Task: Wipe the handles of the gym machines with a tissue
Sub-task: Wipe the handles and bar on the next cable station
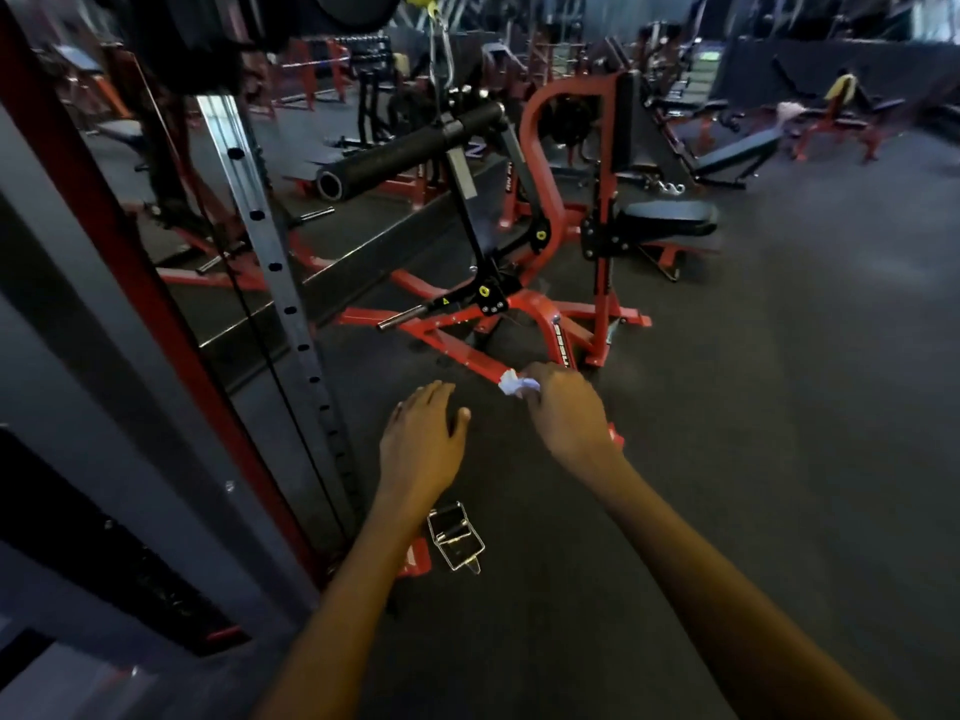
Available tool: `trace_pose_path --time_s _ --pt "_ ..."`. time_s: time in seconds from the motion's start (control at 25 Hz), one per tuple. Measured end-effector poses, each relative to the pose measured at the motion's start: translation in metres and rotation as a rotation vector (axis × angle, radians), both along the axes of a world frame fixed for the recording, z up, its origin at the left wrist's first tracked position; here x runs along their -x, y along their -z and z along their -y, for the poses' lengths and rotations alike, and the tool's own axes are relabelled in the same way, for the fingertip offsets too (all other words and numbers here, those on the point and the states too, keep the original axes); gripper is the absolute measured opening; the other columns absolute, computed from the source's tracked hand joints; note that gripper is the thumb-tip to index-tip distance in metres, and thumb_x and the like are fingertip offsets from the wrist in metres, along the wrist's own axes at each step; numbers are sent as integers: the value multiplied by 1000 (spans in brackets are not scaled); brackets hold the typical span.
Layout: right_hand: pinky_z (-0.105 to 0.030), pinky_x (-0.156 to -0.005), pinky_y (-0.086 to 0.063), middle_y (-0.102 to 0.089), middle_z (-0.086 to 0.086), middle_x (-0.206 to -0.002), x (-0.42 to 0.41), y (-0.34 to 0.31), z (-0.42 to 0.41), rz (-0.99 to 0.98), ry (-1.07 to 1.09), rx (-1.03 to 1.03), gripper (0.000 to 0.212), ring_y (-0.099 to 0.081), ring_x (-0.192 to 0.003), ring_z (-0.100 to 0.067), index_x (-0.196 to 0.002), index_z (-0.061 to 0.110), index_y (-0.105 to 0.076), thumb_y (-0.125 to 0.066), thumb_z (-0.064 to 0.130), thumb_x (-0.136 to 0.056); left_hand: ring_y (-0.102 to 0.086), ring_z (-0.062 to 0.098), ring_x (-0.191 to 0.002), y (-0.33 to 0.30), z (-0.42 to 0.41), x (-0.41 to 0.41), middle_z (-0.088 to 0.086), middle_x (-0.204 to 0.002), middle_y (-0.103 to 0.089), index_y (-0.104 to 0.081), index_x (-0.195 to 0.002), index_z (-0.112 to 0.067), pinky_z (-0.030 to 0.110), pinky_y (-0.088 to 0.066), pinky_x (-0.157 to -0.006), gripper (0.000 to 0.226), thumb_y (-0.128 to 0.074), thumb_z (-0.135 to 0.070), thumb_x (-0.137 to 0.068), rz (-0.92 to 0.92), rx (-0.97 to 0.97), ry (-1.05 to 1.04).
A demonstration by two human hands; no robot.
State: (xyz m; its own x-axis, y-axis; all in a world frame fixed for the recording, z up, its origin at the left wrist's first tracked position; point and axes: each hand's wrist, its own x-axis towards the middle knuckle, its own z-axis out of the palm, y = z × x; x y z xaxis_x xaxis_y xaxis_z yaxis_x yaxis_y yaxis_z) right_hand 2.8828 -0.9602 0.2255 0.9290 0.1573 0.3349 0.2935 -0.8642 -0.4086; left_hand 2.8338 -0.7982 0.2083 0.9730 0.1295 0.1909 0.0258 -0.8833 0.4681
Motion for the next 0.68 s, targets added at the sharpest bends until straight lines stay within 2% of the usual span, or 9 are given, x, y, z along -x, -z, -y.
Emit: trace_pose_path --time_s 0.2,0.32,0.44,0.52,0.6,0.68 --pt "-36 -85 -50 -70 -4 -103 -75 -4 -18 -9 -240 -231 20 -64 -96 -20 -105 14 -69 -55 20 -91 -33 19 -141 -17 -2 -39 2 -153 -36 -39 -146 -19 37 -29 -113 48 -44 -36 -101 67 -14 -201" --pt "-36 -87 -49 -68 -2 -103 -127 -9 -37 70 -407 -312 20 -62 -98 -19 -104 15 -68 -56 17 -88 -37 22 -138 -22 -9 -61 3 -153 -37 -38 -146 -19 40 -34 -111 50 -47 -36 -100 116 -4 -369" --pt "-19 -83 -41 -67 -6 -97 -164 -32 -47 187 -529 -417 15 -60 -94 -22 -98 8 -67 -62 7 -84 -45 26 -132 -34 -11 -73 6 -147 -45 -43 -143 -15 42 -41 -107 48 -49 -32 -99 280 20 -542" --pt "-12 -78 -34 -66 -10 -93 -179 -52 -50 274 -591 -538 16 -60 -89 -25 -96 4 -67 -64 0 -81 -44 23 -132 -45 -8 -73 4 -147 -44 -42 -143 -15 45 -43 -105 47 -45 -34 -100 413 43 -639" --pt "-10 -78 -37 -66 -11 -96 -191 -74 -52 286 -660 -672 18 -61 -89 -23 -98 2 -64 -64 -3 -81 -34 19 -140 -62 0 -73 2 -154 -34 -35 -147 -17 45 -38 -110 51 -36 -41 -102 560 48 -739" --pt "-3 -79 -37 -65 -12 -100 -197 -94 -59 312 -727 -788 19 -61 -92 -19 -100 1 -62 -63 -5 -82 -22 14 -146 -84 10 -79 -2 -160 -22 -29 -150 -20 40 -29 -115 56 -30 -47 -101 723 8 -774"
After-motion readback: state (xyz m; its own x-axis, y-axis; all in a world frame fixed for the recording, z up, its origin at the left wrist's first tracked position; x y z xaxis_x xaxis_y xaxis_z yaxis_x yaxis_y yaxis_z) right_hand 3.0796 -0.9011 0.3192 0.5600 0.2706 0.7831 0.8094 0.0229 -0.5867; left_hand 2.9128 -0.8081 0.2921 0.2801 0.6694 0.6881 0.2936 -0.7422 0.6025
